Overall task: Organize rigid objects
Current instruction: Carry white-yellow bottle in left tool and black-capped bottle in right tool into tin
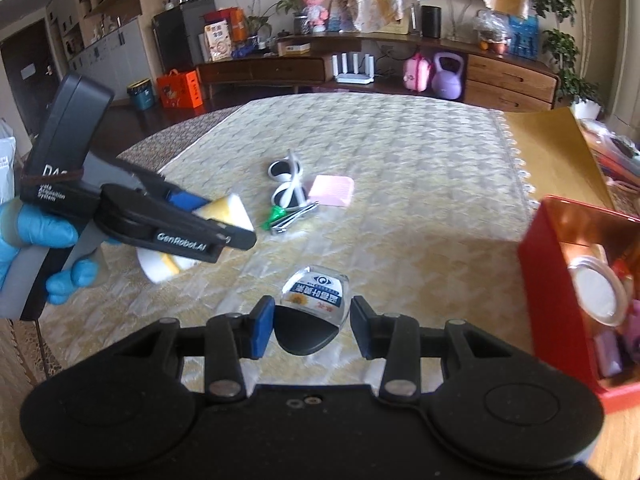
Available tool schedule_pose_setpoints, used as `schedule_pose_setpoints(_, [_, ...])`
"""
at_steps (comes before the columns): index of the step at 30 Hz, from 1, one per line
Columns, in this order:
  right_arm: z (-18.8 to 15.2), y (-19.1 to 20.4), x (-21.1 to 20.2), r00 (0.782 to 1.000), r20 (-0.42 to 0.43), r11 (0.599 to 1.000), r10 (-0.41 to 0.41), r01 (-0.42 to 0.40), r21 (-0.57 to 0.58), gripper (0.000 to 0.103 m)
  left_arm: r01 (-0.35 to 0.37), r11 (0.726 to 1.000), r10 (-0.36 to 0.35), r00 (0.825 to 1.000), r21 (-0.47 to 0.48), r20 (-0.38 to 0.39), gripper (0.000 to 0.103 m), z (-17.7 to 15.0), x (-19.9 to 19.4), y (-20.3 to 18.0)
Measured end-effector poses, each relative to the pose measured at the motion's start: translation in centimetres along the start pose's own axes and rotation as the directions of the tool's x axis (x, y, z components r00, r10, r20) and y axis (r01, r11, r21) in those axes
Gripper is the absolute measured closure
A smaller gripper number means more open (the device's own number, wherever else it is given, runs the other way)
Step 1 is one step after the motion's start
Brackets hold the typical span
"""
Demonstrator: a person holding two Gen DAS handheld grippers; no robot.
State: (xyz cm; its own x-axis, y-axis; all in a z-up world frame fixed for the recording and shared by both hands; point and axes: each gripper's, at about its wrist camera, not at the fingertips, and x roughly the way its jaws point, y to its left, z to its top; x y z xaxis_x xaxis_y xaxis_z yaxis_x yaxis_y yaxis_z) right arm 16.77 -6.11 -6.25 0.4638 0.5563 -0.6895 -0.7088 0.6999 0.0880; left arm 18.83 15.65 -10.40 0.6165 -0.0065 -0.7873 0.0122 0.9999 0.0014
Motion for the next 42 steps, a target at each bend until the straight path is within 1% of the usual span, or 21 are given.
schedule_pose_setpoints(3, [-0.3, -1.0, -1.6, 1.0, 0.013, 1.0, -0.008, 0.008, 0.011, 0.063, 0.018, 1.0, -0.019, 1.0, -0.006, -0.007, 0.052, 0.1, -0.5, -1.4])
schedule_pose_setpoints(7, [-0.6, -2.2, -3.6, 0.999, 0.035, 0.999, -0.03, 0.03, 0.02, 0.063, 0.024, 0.999, -0.024, 1.0, 0.025, -0.007, 0.053, 0.6, -1.2, -3.8])
schedule_pose_setpoints(11, [-1.1, -3.9, -5.6, 0.997, 0.06, 0.998, -0.058, 0.055, 0.037, 0.063, 0.047, 0.998, -0.048, 0.999, 0.051, 0.001, 0.055, 1.2, -1.9, -6.4])
schedule_pose_setpoints(14, [-1.6, -5.6, -7.1, 0.993, 0.074, 0.995, -0.087, 0.083, 0.055, 0.063, 0.056, 0.997, -0.057, 0.998, 0.061, 0.019, 0.056, 1.7, -2.4, -8.2])
schedule_pose_setpoints(22, [-2.6, -10.0, -9.6, 0.98, 0.1, 0.981, -0.173, 0.162, 0.109, 0.063, 0.122, 0.991, -0.124, 0.991, 0.053, 0.045, 0.057, 3.5, -3.4, -12.0])
schedule_pose_setpoints(28, [-3.1, -13.2, -11.0, 0.967, 0.114, 0.967, -0.229, 0.213, 0.137, 0.063, 0.191, 0.982, -0.191, 0.98, 0.012, 0.054, 0.059, 5.1, -3.9, -14.0])
schedule_pose_setpoints(32, [-3.2, -15.2, -11.5, 0.957, 0.118, 0.957, -0.263, 0.244, 0.158, 0.063, 0.195, 0.98, -0.198, 0.977, 0.048, 0.072, 0.059, 6.2, -4.2, -16.0])
schedule_pose_setpoints(35, [-3.3, -16.3, -11.8, 0.953, 0.122, 0.952, -0.277, 0.255, 0.171, 0.063, 0.208, 0.977, -0.211, 0.975, 0.045, 0.073, 0.059, 7.1, -4.1, -16.7])
schedule_pose_setpoints(38, [-3.5, -17.3, -12.0, 0.949, 0.123, 0.947, -0.291, 0.268, 0.176, 0.063, 0.221, 0.974, -0.224, 0.97, 0.042, 0.096, 0.059, 8.4, -4.7, -17.2])
schedule_pose_setpoints(42, [-3.7, -18.7, -11.8, 0.945, 0.107, 0.94, -0.308, 0.285, 0.188, 0.063, 0.276, 0.961, -0.277, 0.953, 0.03, 0.125, 0.059, 10.2, -6.2, -17.7])
